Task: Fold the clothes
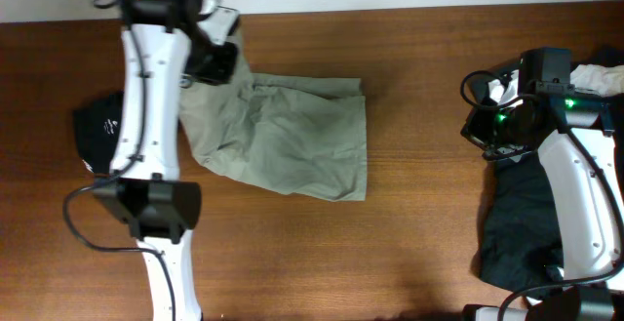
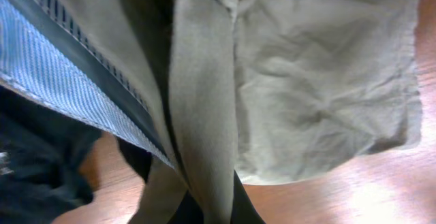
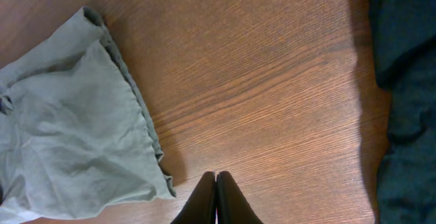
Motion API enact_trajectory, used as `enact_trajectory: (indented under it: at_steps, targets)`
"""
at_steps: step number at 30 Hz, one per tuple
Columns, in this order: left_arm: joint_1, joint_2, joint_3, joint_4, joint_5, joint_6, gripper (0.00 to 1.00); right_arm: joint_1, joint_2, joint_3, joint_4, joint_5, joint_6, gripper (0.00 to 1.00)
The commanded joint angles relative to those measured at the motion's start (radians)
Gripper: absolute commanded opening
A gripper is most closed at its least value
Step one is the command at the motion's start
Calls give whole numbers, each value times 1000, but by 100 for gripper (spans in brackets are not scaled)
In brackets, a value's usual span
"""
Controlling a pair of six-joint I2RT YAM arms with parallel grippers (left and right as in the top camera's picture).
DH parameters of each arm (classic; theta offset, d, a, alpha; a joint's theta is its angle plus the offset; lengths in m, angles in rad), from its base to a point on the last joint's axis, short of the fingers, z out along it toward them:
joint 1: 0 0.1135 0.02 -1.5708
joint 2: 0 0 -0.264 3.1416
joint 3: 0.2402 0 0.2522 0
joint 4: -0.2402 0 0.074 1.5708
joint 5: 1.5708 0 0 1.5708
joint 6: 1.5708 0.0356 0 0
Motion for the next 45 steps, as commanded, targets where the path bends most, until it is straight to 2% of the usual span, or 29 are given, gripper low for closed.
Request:
enact_trajectory:
  at_steps: [1,5,7,9,11,14,16,21,23,25,27,36,38,41,44,45]
  targets:
    - [-109,45,-65,10,-22,-158,1,-3,-14,10,2,20,-13,7]
    - [-233,101,-203,95,-22,-250,0,-3,-14,10,1,27,-20,6]
    - [-260,101,-250,124,-45,-250,0,2,-3,6,0,27,-21,6]
    - [-239,92,-229,100,-136,-249,0,53,56,-36,44,-25,-106,6]
    - [-201,89,-171,54,-138,-249,0,125,128,-71,112,-149,-202,6]
    - [-141,87,-58,-1,-157,-245,0,248,262,-86,197,-183,-249,6]
    - [-97,60,-6,-1,-157,-245,1,317,377,-86,260,-183,-235,4]
    - [-73,-34,1,-1,-151,-246,1,338,586,-86,288,-191,-192,4]
    - [-73,-70,1,8,-77,-246,0,338,632,-86,285,-191,-192,4]
    - [-78,-92,2,46,94,-246,1,338,636,-87,282,-190,-192,4]
    - [-102,-88,1,69,184,-254,0,338,636,-87,280,-190,-192,4]
    - [-296,147,-87,146,113,-287,0,338,636,-87,262,-190,-192,5]
    - [-326,193,-87,178,75,-313,1,338,636,-82,229,-212,-197,16]
    - [-351,198,-87,238,73,-314,0,336,624,-55,159,-209,-199,16]
    - [-363,198,-87,282,38,-354,1,315,534,-31,66,-167,-187,17]
    - [-364,198,-87,292,38,-354,7,297,496,-20,26,-126,-187,17]
